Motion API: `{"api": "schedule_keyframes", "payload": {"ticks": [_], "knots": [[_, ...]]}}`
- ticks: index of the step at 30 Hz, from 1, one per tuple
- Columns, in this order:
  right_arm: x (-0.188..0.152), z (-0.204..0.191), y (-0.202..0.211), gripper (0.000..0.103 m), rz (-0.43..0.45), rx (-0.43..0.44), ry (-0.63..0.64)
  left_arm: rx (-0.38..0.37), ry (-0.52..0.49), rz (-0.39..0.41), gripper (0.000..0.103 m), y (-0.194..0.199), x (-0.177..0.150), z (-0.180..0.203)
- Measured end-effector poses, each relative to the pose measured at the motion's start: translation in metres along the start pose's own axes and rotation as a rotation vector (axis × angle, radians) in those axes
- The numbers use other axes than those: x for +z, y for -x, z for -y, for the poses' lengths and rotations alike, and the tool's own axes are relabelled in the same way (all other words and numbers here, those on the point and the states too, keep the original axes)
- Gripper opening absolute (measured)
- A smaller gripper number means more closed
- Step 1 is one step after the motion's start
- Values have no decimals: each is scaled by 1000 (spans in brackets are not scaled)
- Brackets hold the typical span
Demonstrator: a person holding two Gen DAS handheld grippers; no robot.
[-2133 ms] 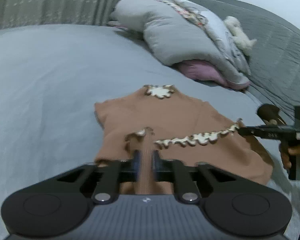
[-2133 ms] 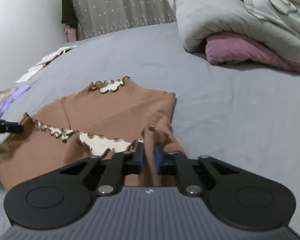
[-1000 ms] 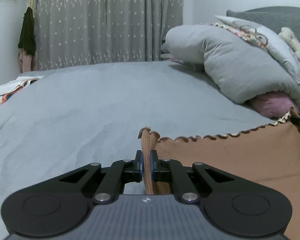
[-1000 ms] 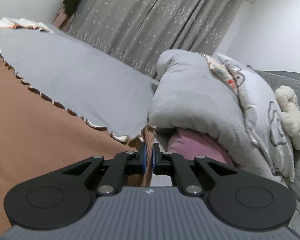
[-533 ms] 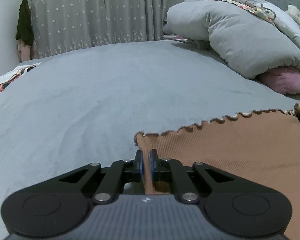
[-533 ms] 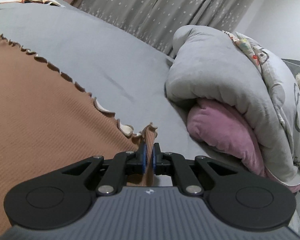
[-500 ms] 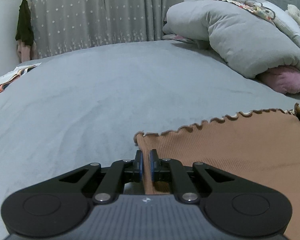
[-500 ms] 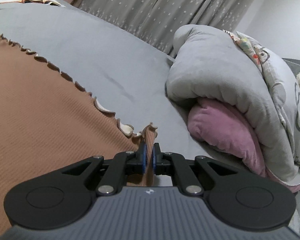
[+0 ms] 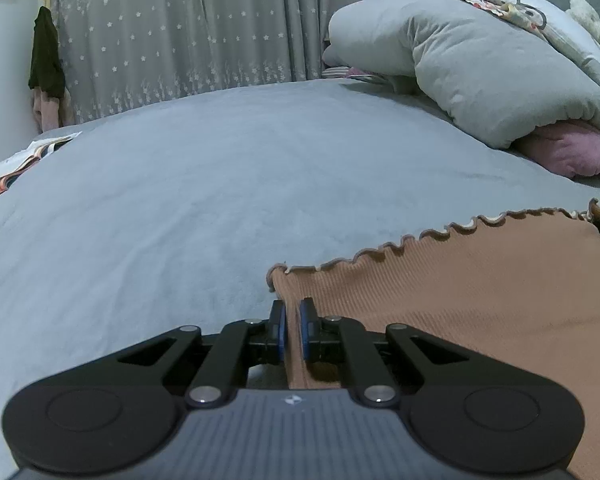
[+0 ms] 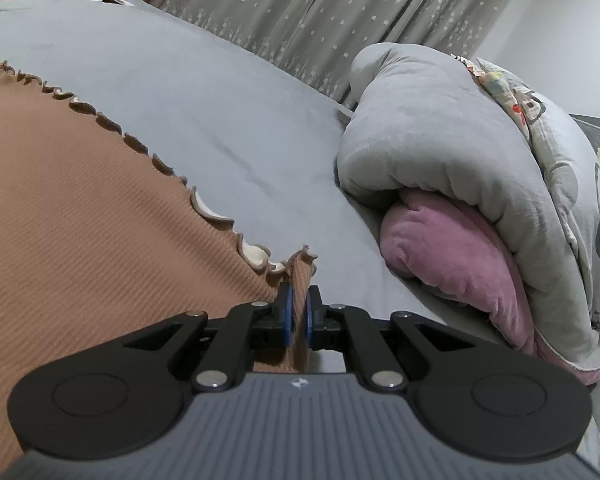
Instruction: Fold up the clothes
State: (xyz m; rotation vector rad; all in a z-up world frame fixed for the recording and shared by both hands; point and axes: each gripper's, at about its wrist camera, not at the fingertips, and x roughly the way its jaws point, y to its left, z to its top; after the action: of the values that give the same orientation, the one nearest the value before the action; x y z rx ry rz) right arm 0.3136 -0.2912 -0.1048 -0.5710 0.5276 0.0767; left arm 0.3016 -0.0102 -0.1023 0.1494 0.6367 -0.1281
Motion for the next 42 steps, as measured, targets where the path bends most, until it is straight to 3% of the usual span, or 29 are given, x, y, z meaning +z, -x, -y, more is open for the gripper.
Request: {"api": "schedule_keyframes", "payload": {"ticks": [1,2,3,4,5,6,7,8,11,16,20,23,24,28,31,32,34,35,36,38,42], "knots": [[1,0,0,9,-3,0,2,4,-10,-4,13,0,1,1],[1,0,0,9,-7,1,3,24,-24,-20,24,1,4,1],[2,3,2,11,-15,9,-13,44,-38,-36,45,2,6,1],[0,11,6,19,-42,36,-66,64,-53,-52,59,2,9,1],[-2,19,10,32,-70,63,-120,74,-52,-71,81,3,12,-1],[-4,27,14,39,-97,90,-173,61,-30,-110,83,7,17,-8],[-6,36,19,50,-124,116,-226,33,-4,-131,83,11,20,-14],[-8,44,23,55,-151,143,-279,3,23,-152,83,14,22,-20],[-14,68,35,56,-233,224,-439,-74,117,-256,83,25,27,-38],[-23,108,56,56,-369,358,-706,-330,436,-511,84,45,12,-81],[-46,131,78,56,-497,507,-930,-463,592,-617,84,56,-8,-100],[-70,127,88,57,-537,596,-1029,-597,701,-724,84,56,-32,-105],[-76,125,90,56,-544,612,-1053,-611,715,-745,84,55,-37,-104],[-93,118,94,57,-542,654,-1154,-631,784,-729,84,55,-46,-104],[-107,111,95,57,-499,697,-1286,-689,906,-712,82,48,-57,-101],[-109,108,95,56,-489,703,-1308,-700,931,-709,78,47,-60,-98],[-110,103,95,51,-480,708,-1329,-684,930,-694,59,48,-61,-91],[-109,101,95,41,-479,708,-1331,-673,935,-687,41,49,-62,-90],[-108,98,95,35,-479,708,-1333,-662,939,-680,32,49,-63,-88],[-106,94,99,26,-466,715,-1328,-645,951,-643,26,54,-66,-85],[-100,98,111,21,-427,725,-1310,-668,942,-580,23,76,-59,-88]]}}
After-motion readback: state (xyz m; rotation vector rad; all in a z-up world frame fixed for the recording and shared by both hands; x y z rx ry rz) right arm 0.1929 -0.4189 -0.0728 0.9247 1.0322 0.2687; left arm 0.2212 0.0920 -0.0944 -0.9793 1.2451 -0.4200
